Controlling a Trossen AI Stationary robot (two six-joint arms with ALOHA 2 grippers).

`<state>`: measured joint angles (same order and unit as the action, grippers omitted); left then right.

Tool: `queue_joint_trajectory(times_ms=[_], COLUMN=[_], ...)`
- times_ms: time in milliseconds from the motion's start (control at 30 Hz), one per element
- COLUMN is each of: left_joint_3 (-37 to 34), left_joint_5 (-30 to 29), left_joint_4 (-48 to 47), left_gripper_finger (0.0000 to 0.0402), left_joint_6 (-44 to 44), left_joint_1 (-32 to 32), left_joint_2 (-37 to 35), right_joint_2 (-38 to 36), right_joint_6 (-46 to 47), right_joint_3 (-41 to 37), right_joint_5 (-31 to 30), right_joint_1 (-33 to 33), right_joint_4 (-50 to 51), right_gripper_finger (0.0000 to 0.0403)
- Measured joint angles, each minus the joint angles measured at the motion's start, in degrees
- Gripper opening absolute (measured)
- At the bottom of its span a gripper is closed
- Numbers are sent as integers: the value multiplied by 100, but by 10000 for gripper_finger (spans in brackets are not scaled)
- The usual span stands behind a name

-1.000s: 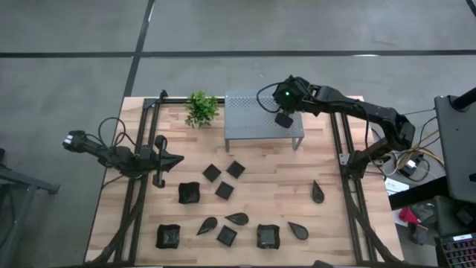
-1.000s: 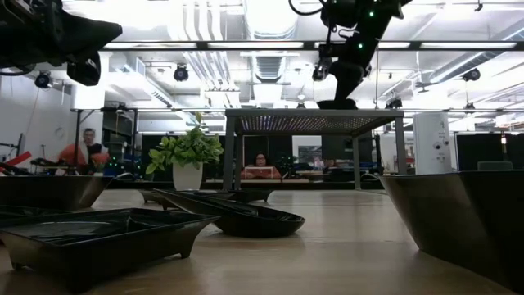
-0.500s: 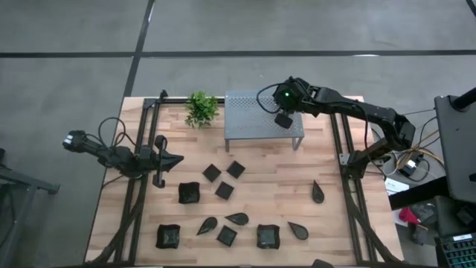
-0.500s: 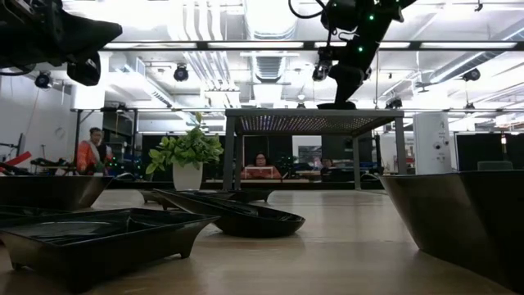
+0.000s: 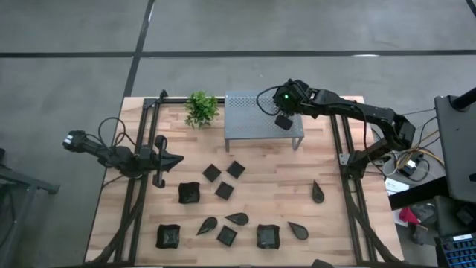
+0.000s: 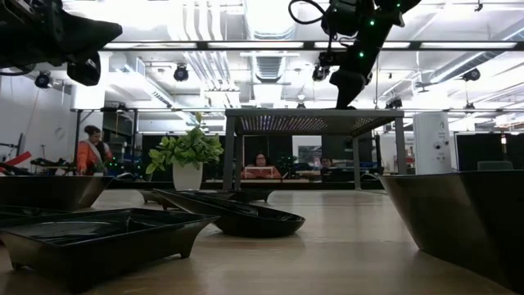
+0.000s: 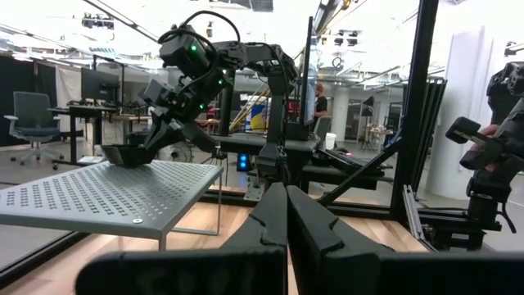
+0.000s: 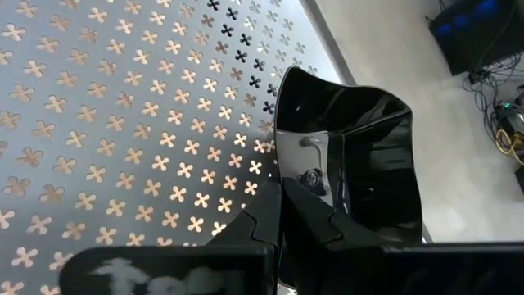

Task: Pick & Place Mini shaped plates
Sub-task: Put the distorted square plate on the shelf, then stack the distorted square plate on top of the other distorted square plate on the shelf

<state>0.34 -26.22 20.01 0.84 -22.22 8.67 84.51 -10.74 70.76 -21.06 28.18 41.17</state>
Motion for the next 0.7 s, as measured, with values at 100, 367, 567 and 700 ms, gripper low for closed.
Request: queue_joint_trajectory(times_ms=[100, 367, 567, 700], left_joint_3=[2, 1, 0, 0], left_joint_5=[-1, -1, -1, -2], left_joint_4=[1, 1, 1, 0], left_gripper_finger=[0, 0, 0, 0], left_joint_6=[0, 0, 1, 0], left_joint_1=[-2, -1, -1, 0], left_joint_2=[0, 0, 0, 0], right_joint_2=[0, 0, -21, -204], right_joint_6=[-24, -96, -33, 11], right_joint_3=[0, 0, 124, 236], right_joint_5=[-6, -6, -23, -27], right_joint_1=[-2, -4, -21, -144], right_joint_4=[0, -1, 44, 60], right_gripper_finger=[9, 43, 82, 97])
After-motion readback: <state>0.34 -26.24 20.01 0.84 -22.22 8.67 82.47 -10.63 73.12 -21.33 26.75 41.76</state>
